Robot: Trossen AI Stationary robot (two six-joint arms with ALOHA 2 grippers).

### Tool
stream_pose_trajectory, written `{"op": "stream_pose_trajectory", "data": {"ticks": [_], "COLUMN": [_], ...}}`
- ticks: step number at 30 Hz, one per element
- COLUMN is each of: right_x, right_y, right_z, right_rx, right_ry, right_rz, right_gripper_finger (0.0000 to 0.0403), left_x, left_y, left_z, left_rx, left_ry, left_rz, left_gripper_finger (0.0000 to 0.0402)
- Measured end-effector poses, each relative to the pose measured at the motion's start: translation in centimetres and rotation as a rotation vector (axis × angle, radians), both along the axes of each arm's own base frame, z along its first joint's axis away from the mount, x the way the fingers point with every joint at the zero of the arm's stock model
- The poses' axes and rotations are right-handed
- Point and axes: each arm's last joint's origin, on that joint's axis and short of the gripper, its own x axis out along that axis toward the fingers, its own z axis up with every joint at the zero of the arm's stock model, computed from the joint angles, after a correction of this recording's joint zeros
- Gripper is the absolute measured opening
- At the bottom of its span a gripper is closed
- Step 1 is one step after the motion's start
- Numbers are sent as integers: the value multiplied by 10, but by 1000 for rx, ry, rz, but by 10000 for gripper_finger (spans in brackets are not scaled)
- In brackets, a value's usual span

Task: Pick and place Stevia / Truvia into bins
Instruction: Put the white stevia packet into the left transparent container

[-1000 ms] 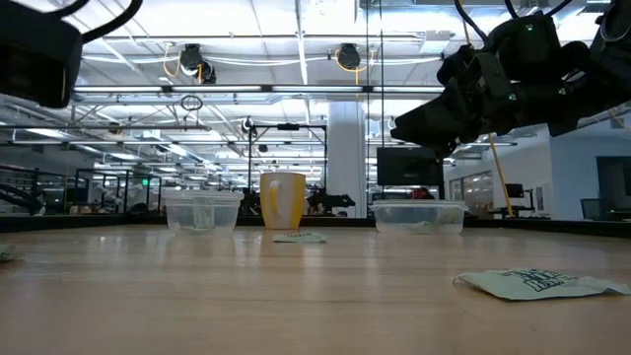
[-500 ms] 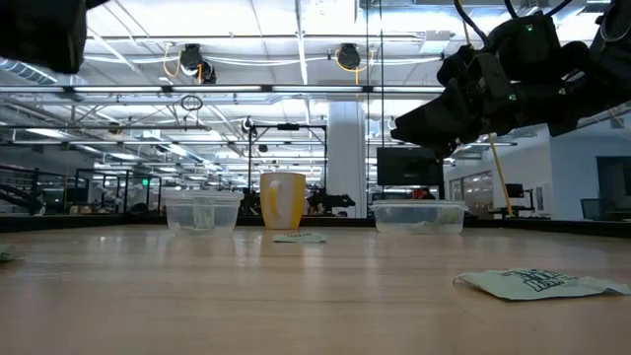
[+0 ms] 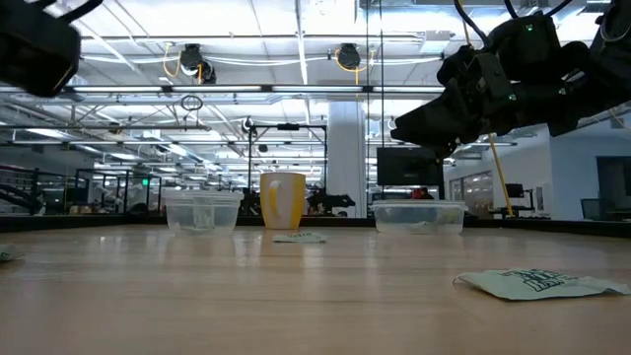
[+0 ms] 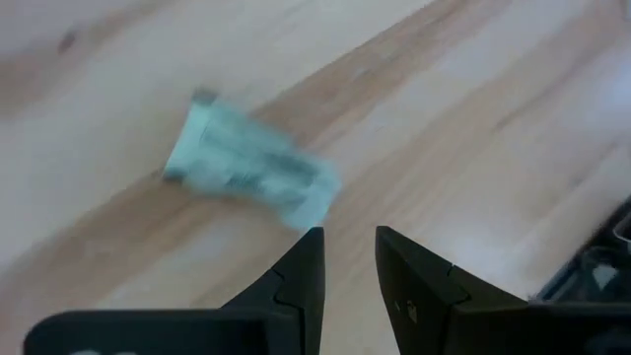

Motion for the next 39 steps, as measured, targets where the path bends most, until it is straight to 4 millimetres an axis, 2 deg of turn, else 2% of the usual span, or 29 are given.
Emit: {"op": "stream_pose_trajectory", "data": {"ticks": [5,10,19,39], "right_x": [0,0,0,0], "right_y": [0,0,0,0], "right_z": [0,0,0,0], "right_rx": [0,0,0,-3], "right_ry": [0,0,0,0], "right_rz": [0,0,0,0], "right_gripper_finger": [144,144,144,144], "left_x": [-10,-10,-18,-14], "left_y": [0,0,8,12], "left_z": [-9,-12,-30,-33], "left_rx": [-41,-66,-122,-44], "left_ry": [48,-5,-44,-143], "left_rz": [68,135,203,219], "left_gripper_finger": [97,97,97,97]}}
